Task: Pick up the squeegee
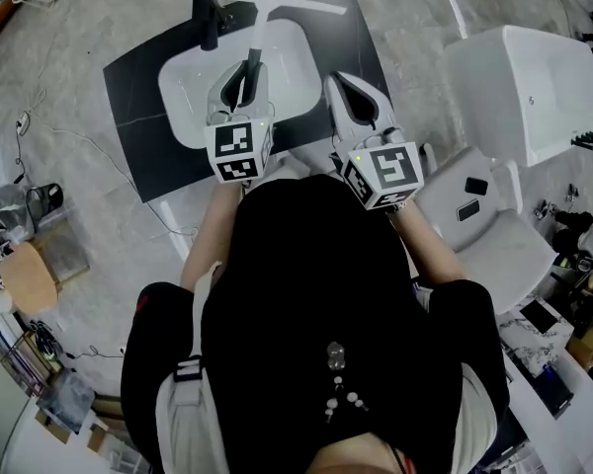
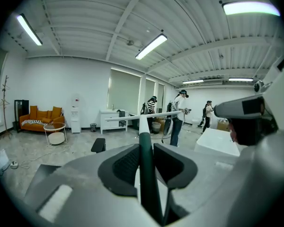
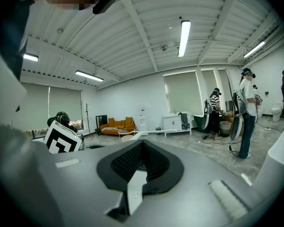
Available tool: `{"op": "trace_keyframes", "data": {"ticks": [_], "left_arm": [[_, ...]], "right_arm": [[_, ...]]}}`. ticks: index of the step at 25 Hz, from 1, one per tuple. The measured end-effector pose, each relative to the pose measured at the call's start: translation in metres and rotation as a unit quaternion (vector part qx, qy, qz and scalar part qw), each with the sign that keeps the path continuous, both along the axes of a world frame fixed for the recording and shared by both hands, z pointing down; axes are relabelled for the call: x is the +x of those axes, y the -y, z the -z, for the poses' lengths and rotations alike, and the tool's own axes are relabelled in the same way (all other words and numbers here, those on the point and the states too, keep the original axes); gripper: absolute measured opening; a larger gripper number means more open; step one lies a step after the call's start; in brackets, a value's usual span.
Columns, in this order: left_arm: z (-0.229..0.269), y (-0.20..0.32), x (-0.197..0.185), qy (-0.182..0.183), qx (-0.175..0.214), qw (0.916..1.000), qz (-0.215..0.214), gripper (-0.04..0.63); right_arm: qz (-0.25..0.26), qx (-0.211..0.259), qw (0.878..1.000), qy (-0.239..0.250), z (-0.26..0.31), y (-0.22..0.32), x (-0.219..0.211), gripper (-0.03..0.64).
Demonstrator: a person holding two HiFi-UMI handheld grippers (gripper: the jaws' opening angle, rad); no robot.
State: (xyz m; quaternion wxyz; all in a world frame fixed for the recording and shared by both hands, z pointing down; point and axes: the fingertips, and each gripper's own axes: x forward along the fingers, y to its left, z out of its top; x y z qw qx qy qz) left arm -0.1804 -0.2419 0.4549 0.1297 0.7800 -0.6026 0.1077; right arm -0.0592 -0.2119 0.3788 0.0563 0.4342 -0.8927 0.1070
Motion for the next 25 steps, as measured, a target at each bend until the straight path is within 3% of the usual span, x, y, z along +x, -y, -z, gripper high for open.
{"op": "trace_keyframes", "data": {"ticks": [9, 14, 21, 25], "left_arm": [[0.039, 0.006, -0.001, 0.002, 0.043, 0.9990, 0.007, 0.106], [0.074, 0.009, 0.001, 0.006, 0.090, 0.9959, 0.008, 0.106], [0.110, 0.009, 0.000, 0.047, 0.146, 0.9882, -0.001, 0.106], [0.120, 0.006, -0.001, 0.051, 0.160, 0.9859, -0.002, 0.106]], "right_arm": [[-0.007, 0.025, 1.000, 0.018, 0.024, 0.006, 0.002, 0.002], [-0.011, 0.042, 0.999, 0.022, 0.038, 0.008, 0.005, 0.002], [-0.020, 0.065, 0.997, 0.030, 0.059, 0.013, 0.009, 0.002], [-0.017, 0.075, 0.996, 0.034, 0.066, 0.013, 0.007, 0.002]]}}
